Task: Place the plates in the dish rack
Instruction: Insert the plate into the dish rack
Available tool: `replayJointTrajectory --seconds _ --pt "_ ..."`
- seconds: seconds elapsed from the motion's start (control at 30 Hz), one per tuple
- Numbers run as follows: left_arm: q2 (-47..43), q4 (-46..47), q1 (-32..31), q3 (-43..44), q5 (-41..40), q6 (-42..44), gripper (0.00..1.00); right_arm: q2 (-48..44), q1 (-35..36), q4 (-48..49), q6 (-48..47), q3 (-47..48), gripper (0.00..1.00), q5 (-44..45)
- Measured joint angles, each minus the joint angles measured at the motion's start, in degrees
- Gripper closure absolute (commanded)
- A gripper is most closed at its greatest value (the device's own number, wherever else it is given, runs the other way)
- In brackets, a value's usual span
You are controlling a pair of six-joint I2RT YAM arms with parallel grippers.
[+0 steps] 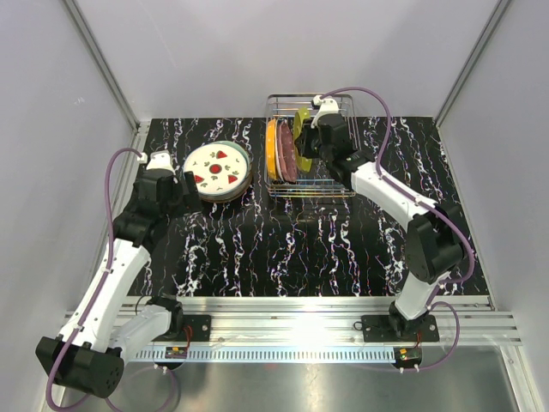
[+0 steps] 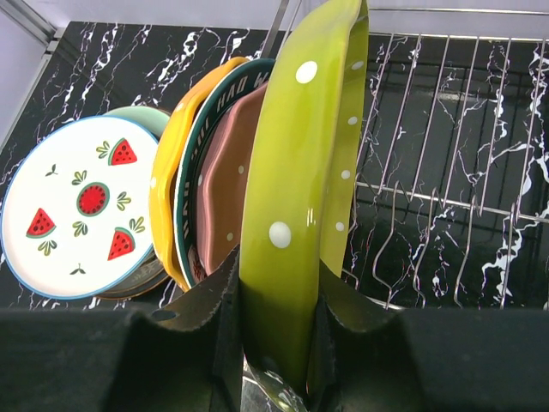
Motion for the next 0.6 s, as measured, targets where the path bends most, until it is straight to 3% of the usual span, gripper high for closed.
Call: replayJointTrajectory --seconds 0.6 --pt "0.0 0.0 0.0 0.0 0.2 0.0 0.01 3.0 -0.5 0.9 0.0 3.4 0.99 -0.4"
